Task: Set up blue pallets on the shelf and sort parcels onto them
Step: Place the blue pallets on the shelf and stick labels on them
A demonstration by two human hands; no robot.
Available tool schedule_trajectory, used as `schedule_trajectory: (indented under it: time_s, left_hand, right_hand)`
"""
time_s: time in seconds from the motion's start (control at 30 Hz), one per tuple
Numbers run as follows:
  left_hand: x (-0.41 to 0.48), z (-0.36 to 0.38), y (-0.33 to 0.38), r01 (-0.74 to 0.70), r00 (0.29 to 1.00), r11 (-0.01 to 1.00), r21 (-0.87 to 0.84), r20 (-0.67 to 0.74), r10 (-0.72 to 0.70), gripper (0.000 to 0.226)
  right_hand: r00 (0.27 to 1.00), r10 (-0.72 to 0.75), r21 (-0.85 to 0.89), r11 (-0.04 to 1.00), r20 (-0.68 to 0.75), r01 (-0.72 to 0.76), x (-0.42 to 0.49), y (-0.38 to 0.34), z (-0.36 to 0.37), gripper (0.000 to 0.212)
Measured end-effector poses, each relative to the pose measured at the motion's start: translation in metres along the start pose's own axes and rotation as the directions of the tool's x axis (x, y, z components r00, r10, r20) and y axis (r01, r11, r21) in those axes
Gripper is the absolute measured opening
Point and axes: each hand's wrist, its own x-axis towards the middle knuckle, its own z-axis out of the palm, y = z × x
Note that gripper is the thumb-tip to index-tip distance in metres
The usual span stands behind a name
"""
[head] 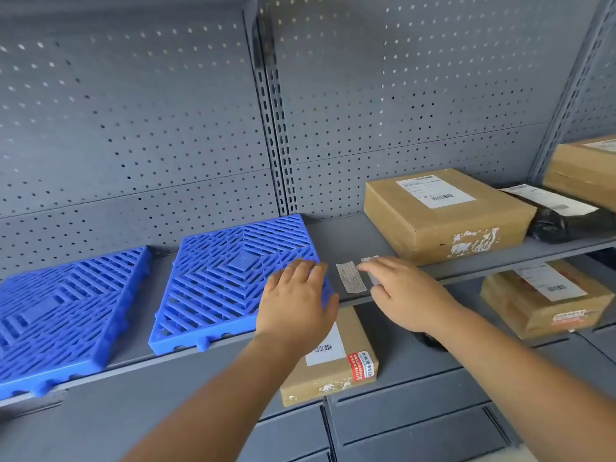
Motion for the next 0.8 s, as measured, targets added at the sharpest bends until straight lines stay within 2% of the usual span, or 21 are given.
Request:
schedule_trajectory:
  time_s: [0.23,0.47,0.57,0.8]
  left_hand:
    - [0.017,0.014,0.017,-0.194,0.981,0.981,0.025,-0.029,0.194,0.044]
    - [0.024,0.021,0.024,-0.296,0.954,0.952,0.07,-0.021,0.298,0.027]
    - [0.025,0.023,0.025,-0.298,0.952,0.952,0.067,-0.053,0.302,0.021]
    - [0.026,0.021,0.026,-0.308,0.948,0.948,0.085,-0.051,0.313,0.027]
  right_hand:
    - [0.994,-0.095,-0.077,0.992,0.054,0.099,0.022,0.014,0.005,0.05]
    - [0.982,-0.146,-0.053,0.987,0.117,0.153,0.031,0.019,0.014,0.049]
    - [0.981,-0.148,-0.05,0.987,0.126,0.155,0.031,0.022,0.013,0.047]
    - [0.981,-0.156,-0.014,0.987,0.115,0.158,0.029,0.022,0.01,0.045]
